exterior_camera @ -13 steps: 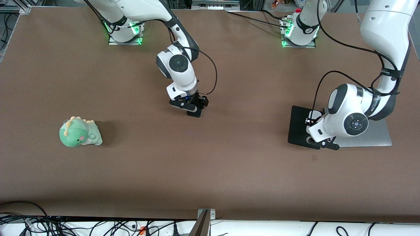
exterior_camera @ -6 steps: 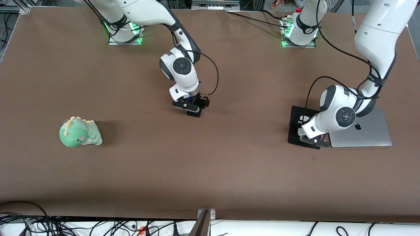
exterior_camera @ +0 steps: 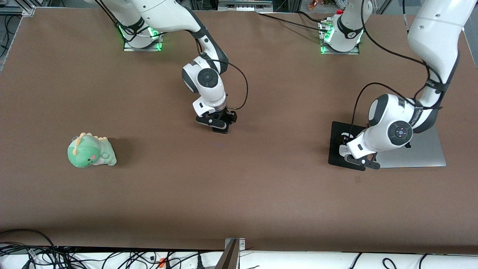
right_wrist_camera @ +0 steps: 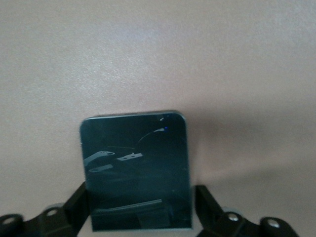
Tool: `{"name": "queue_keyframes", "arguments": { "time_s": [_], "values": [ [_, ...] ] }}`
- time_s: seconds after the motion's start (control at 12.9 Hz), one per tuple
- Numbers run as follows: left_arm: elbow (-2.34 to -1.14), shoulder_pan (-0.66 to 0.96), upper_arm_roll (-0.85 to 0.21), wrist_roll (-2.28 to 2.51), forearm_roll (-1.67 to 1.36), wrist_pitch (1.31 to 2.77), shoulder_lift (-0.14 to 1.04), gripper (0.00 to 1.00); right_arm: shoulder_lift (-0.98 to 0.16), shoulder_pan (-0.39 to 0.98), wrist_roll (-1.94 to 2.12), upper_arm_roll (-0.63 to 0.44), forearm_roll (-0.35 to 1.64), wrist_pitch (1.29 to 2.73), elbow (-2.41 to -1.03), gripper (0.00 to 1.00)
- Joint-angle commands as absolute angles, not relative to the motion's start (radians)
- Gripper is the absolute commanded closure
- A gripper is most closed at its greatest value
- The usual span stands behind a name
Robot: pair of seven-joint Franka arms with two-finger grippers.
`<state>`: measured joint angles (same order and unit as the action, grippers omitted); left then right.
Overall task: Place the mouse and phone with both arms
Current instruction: 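Carry the phone to the plush toy while the left gripper withdraws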
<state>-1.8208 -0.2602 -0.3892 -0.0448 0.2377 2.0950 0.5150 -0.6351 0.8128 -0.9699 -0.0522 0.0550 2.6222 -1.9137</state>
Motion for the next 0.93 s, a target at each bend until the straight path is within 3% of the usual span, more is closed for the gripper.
{"name": "queue_keyframes", "arguments": {
  "time_s": [0.0, 0.23, 0.47, 0.54, 0.85],
  "values": [
    [-1.662, -0.264, -0.445, -0.052, 0.261, 1.825, 0.454, 0.00, -0.611, 0.805, -0.869, -0.086, 0.046, 2.565, -1.902, 0.63],
    [-1.430, -0.264, -0.486, -0.051, 0.245, 1.543, 0.453, 0.00, -0.529, 0.790, -0.654, -0.179, 0.058, 2.404, -1.899, 0.63],
    [-1.333, -0.235, -0.479, -0.051, 0.218, 1.457, 0.389, 0.00, -0.471, 0.703, -0.412, -0.232, 0.067, 2.301, -1.902, 0.63],
    [-1.335, -0.197, -0.447, -0.051, 0.215, 1.456, 0.355, 0.00, -0.466, 0.662, -0.328, -0.244, 0.067, 2.292, -1.904, 0.63],
    [-1.374, -0.042, -0.146, -0.051, 0.032, 1.459, 0.191, 0.00, -0.472, 0.490, -0.106, -0.249, 0.069, 2.298, -1.922, 0.63]
  ]
}}
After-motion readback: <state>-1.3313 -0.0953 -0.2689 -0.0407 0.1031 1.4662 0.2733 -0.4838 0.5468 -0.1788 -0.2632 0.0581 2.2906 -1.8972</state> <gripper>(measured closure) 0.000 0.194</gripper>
